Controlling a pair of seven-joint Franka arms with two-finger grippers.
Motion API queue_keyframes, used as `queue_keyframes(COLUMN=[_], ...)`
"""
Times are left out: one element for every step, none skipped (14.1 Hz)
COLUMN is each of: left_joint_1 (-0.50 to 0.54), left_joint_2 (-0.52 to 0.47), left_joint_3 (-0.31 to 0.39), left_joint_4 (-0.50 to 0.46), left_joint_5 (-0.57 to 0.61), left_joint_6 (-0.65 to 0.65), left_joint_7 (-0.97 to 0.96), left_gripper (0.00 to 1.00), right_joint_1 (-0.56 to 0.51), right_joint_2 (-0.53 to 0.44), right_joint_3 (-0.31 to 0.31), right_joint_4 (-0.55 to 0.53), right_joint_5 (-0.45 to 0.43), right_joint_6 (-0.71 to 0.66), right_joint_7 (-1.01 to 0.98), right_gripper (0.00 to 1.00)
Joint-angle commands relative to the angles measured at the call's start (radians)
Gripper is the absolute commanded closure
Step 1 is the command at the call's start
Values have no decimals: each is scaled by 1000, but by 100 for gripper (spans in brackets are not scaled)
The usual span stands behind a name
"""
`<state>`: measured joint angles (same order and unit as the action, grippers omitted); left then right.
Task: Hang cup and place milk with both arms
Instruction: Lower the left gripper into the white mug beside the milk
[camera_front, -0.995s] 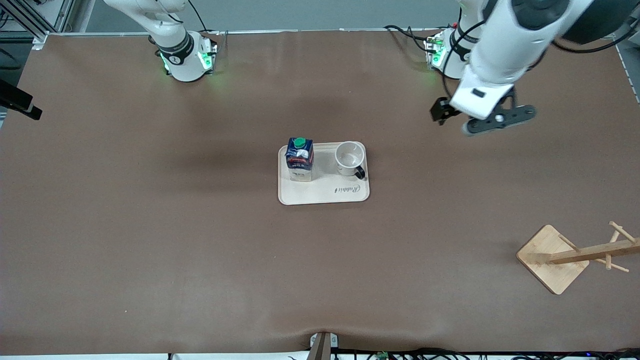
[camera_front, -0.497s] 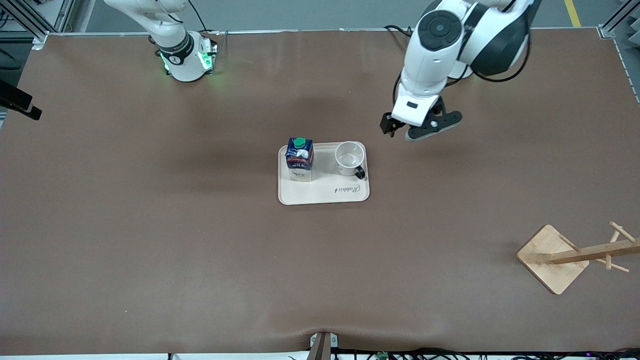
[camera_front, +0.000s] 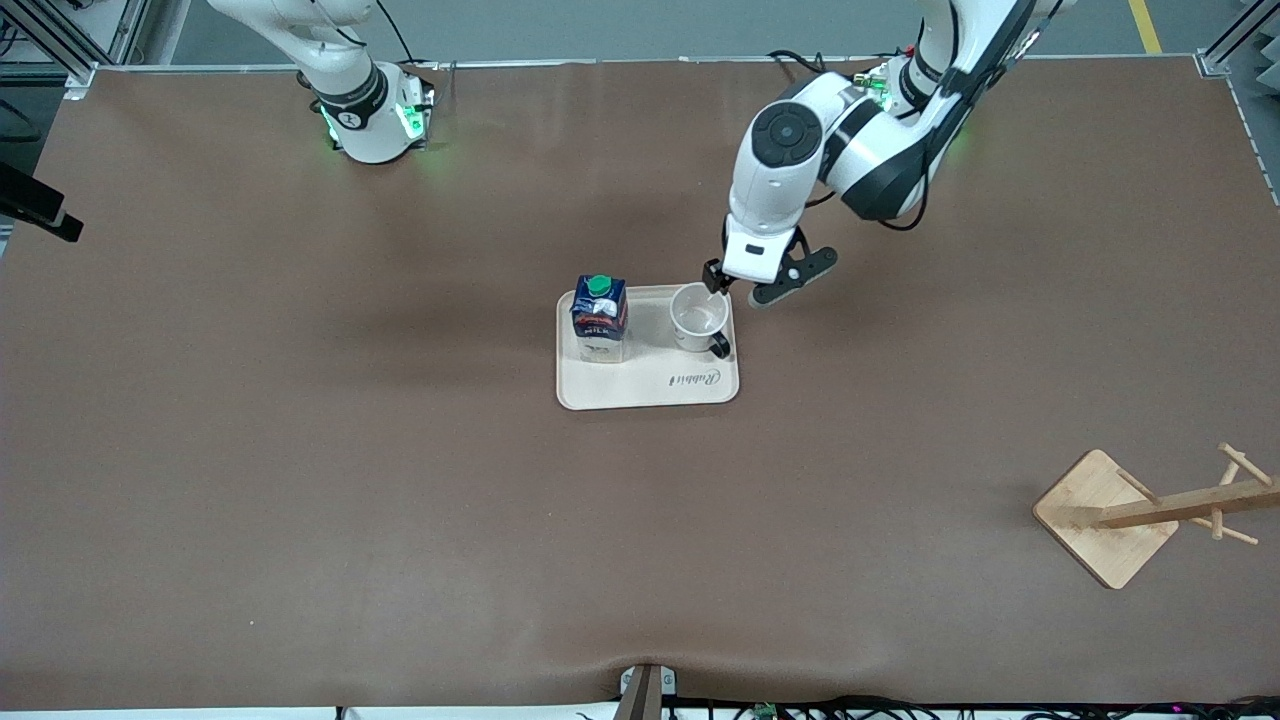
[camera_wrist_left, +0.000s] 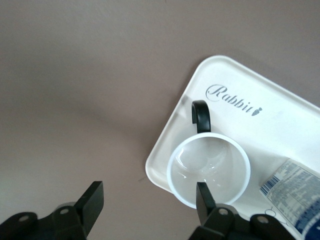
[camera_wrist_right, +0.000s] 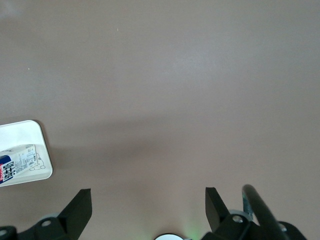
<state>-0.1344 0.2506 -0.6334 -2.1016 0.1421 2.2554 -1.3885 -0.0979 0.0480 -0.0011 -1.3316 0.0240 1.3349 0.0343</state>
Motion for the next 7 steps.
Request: queue_keyframes(left_joint_1=[-14, -17, -20, -22, -22, -22, -24], left_joint_2=[99, 130, 159, 182, 197, 210, 223], left_joint_3=[-5, -5, -5, -5, -5, -6, -5], left_joint_4=[15, 15, 20, 21, 21, 21, 23], left_joint_5=[89, 126, 163, 192, 212, 221, 221], left_joint_6=[77, 99, 110, 118, 124, 125, 130], left_joint_7=[-124, -157, -184, -211, -234, -244, -250], left_gripper=[20, 21, 21, 24, 26, 30, 39], right_joint_1=[-23, -23, -23, -23, -25, -25, -25], right_joint_2=[1, 1, 1, 3, 3, 1, 3], right_joint_3=[12, 12, 12, 12, 12, 12, 12], right_joint_4=[5, 5, 5, 5, 5, 5, 5], right_joint_5=[10, 10, 10, 10, 8, 8, 8], right_joint_6=[1, 1, 3, 3, 3, 3, 3], right_joint_7=[-10, -10, -10, -10, -10, -10, -10], right_gripper=[0, 0, 0, 0, 0, 0, 0])
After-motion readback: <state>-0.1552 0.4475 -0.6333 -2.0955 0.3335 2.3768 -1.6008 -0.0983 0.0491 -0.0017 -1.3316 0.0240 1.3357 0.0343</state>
